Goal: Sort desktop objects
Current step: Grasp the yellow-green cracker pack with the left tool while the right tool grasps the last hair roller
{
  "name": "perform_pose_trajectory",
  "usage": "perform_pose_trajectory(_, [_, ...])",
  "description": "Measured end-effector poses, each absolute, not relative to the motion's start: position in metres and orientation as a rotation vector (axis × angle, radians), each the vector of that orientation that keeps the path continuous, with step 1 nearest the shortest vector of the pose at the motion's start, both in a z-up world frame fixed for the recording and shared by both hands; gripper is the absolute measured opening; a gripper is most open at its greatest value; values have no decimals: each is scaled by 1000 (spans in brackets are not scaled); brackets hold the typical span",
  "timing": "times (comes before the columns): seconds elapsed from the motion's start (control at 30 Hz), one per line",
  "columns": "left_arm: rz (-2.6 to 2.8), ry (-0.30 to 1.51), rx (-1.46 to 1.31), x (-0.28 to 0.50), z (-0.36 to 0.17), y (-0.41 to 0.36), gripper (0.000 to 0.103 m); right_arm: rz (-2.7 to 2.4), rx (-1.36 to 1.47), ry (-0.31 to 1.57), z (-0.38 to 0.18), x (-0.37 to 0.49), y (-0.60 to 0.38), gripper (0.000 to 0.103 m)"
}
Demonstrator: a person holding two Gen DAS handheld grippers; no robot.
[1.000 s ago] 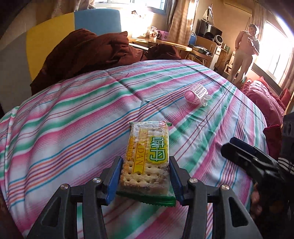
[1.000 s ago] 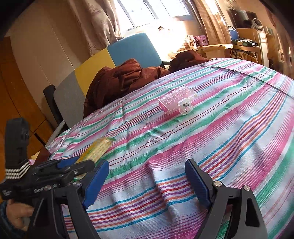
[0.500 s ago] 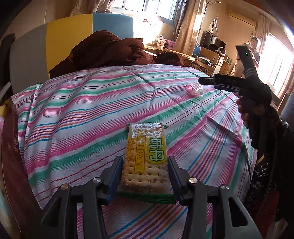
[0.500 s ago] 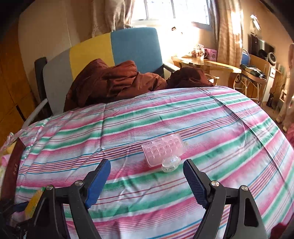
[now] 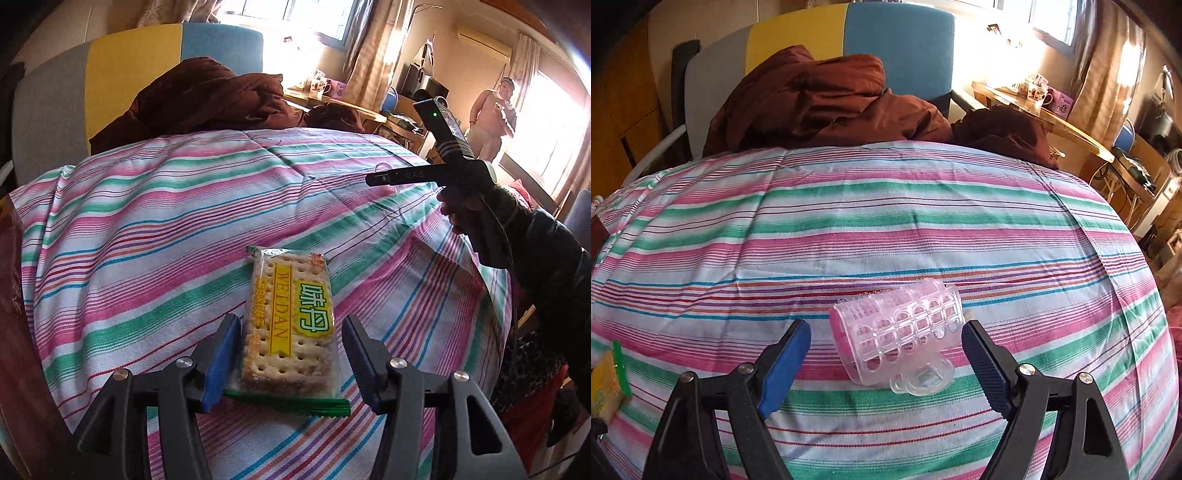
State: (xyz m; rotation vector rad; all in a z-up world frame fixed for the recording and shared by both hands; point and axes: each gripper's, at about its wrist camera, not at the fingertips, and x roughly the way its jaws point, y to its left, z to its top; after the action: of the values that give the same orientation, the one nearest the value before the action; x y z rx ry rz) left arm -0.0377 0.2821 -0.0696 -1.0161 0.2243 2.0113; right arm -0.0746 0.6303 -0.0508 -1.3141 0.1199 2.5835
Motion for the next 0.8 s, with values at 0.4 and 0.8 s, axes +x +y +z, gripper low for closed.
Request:
perform_pose_trajectory(0.4, [2016, 207, -1032, -38, -65, 285, 59, 2609, -1287, 223, -51, -78, 643, 86])
perform_pose_trajectory(0.8, [2020, 242, -1011, -33, -68, 285, 50, 2594, -1320, 217, -55, -76, 632, 68])
